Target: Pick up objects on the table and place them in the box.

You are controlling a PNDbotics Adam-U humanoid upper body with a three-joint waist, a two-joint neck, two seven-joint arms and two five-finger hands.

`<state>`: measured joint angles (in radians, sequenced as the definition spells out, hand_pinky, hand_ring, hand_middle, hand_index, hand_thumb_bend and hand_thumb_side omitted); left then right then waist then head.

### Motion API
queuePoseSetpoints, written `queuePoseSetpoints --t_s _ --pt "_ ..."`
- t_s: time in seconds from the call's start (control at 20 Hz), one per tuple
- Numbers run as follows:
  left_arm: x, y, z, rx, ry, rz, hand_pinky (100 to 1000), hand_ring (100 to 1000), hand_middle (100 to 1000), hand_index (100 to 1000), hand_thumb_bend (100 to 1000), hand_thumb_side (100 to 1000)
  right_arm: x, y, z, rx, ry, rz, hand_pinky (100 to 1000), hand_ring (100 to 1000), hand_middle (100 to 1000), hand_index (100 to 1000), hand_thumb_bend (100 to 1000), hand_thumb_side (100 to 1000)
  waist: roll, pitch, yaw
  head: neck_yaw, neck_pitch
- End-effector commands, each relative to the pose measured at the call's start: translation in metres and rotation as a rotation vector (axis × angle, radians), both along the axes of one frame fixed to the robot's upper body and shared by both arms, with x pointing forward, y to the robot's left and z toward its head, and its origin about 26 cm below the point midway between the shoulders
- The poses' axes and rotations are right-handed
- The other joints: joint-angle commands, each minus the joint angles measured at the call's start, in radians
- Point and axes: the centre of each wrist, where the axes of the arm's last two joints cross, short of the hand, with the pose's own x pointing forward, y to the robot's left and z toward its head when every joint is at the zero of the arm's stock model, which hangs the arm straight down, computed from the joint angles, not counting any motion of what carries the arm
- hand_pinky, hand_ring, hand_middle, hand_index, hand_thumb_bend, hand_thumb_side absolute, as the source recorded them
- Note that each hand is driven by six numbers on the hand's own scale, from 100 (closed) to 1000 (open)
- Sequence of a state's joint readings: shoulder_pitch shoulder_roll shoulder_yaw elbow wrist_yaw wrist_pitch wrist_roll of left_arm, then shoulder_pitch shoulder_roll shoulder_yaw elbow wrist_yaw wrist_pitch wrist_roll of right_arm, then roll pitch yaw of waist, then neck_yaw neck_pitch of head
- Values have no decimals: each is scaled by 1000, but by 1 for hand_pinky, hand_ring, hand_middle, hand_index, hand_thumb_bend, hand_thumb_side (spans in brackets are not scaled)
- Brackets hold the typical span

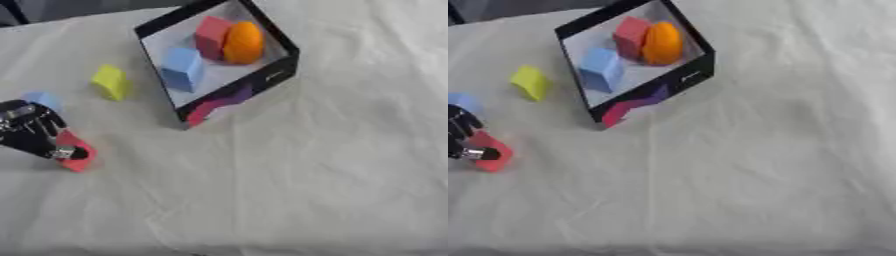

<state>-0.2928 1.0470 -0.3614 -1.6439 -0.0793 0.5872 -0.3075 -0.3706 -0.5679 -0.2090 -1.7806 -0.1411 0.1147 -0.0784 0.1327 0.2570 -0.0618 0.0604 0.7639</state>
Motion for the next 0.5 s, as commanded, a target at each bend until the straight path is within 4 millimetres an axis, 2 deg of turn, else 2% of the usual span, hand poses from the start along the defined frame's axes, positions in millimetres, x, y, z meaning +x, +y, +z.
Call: queuePoseSetpoints --t_s 0.05,0.25,0.5 --pt "2 5 8 27 -15 9 821 713 623 782 736 387 -1 -2 11 -26 -24 -3 770 787 749 874 100 663 8 -12 -1 -2 0" --pt "4 8 5 30 -2 17 819 713 623 793 749 423 -1 -2 11 -27 -23 -1 771 787 749 873 100 665 9 -12 -3 -2 1" --pt "6 8 3 34 26 4 751 638 553 721 700 413 -1 -2 10 -27 -20 0 771 787 748 873 100 669 9 -13 -5 1 4"
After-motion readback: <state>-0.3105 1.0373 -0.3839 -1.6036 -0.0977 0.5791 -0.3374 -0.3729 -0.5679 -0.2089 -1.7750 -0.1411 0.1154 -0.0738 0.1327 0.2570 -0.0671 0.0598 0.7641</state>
